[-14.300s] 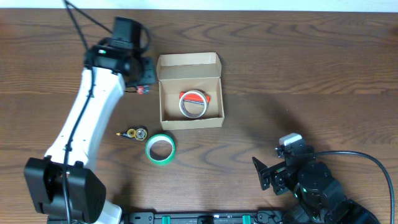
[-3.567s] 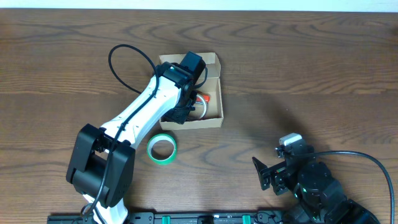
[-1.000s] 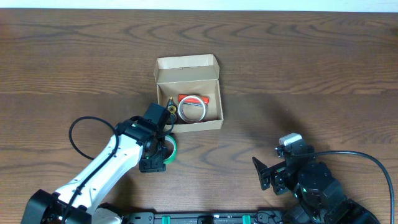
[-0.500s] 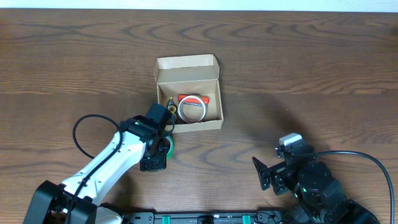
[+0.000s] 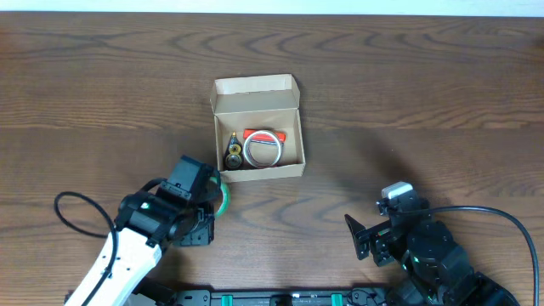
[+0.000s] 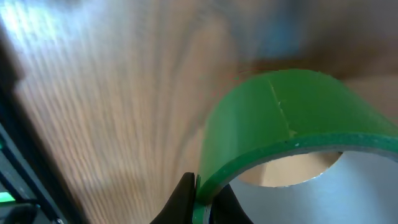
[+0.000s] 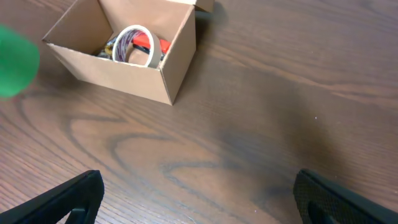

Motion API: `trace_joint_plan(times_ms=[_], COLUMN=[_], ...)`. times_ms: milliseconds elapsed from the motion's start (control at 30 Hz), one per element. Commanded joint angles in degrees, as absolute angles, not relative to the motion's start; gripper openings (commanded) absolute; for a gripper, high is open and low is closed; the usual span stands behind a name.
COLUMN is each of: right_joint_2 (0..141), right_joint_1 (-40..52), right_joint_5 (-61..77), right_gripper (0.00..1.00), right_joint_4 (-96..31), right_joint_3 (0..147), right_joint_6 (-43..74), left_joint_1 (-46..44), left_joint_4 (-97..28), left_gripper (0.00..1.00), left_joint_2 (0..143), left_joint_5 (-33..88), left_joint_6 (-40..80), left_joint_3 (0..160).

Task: Pack container
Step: 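Grasp the green tape roll by its rim with the left gripper, then lift the green tape roll and lower it into the box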

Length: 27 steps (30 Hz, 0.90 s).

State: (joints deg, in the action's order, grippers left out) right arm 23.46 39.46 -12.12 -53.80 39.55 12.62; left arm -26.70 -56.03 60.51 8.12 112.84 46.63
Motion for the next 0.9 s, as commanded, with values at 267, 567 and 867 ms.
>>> trace_joint_plan(times_ms=[267, 567, 867], right_joint_2=[23.1, 23.1, 23.1], right_joint_1=[39.8, 39.8, 39.8], right_joint_5=[-12.6, -12.6, -12.6], right_gripper=[0.99, 0.99, 0.99], right_joint_4=[-53.8, -53.8, -53.8], right_joint_3=[39.6, 39.6, 39.6], right_joint_6=[13.2, 13.2, 13.2], left_joint_1=[-26.7, -26.7, -26.2], left_joint_4=[-58.8, -57.3, -56.3], left_gripper=[0.06, 0.06, 0.05], left_joint_2=[81.5, 96.0, 102.0], left_joint_5=[1.8, 6.4, 7.4], left_joint_6=[98.5, 98.6, 99.3], left_joint_3=[78.5, 83.2, 83.2])
